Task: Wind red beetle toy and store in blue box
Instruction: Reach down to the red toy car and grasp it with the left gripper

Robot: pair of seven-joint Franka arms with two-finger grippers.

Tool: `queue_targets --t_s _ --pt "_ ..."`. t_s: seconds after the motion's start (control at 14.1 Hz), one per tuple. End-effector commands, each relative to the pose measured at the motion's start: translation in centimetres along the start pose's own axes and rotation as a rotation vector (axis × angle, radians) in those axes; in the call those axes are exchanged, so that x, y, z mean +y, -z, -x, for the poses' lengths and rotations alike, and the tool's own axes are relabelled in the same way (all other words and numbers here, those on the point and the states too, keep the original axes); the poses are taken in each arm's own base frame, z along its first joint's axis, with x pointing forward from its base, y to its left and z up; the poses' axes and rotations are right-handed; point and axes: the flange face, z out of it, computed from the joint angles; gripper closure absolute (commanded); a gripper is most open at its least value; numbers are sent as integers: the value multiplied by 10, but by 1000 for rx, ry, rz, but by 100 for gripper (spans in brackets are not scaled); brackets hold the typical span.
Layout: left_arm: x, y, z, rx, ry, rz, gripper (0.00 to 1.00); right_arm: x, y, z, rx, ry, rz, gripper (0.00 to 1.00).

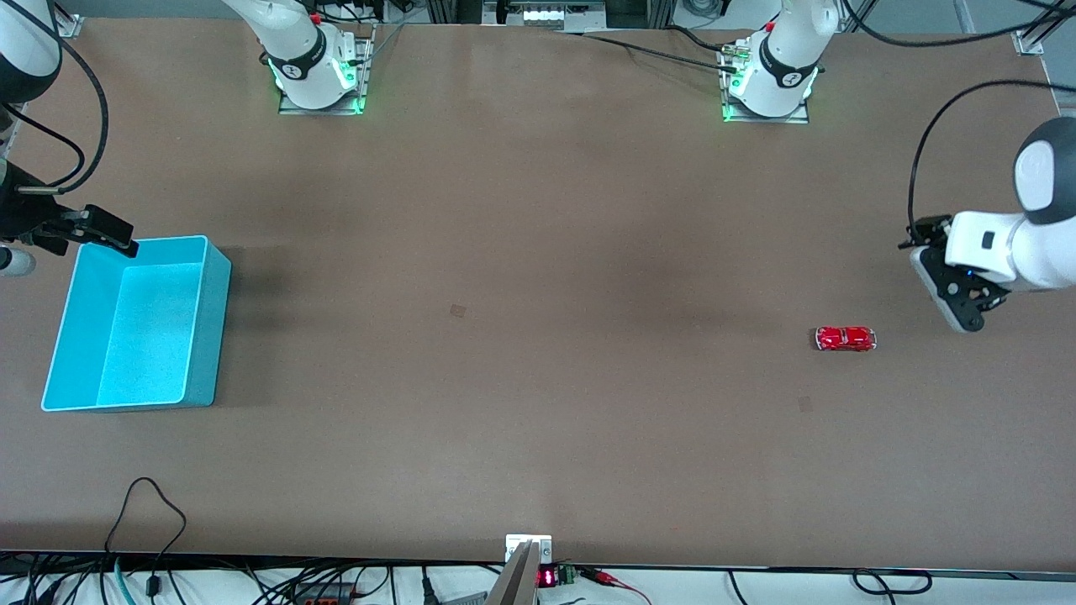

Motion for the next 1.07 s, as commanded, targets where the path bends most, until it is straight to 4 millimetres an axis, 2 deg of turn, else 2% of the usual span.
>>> queue_targets --t_s 0.0,0.14,0.36,0.5,0.71,1.0 --pt "-23 -32 -16 -22 -155 -54 0 -1 7 1 9 9 -9 0" --pt "-36 -65 -17 -3 -268 -114 0 -1 6 1 8 9 -9 0" --pt "-29 -121 -23 19 -407 -224 0 0 6 1 8 8 -9 0" --pt "-28 -134 -23 17 -432 -242 0 0 5 1 6 8 -9 0" --pt "-35 -165 -26 -12 -474 -237 0 0 4 0 5 6 -9 0" --pt "-34 -184 -27 -8 -489 -236 0 0 3 0 3 8 -9 0"
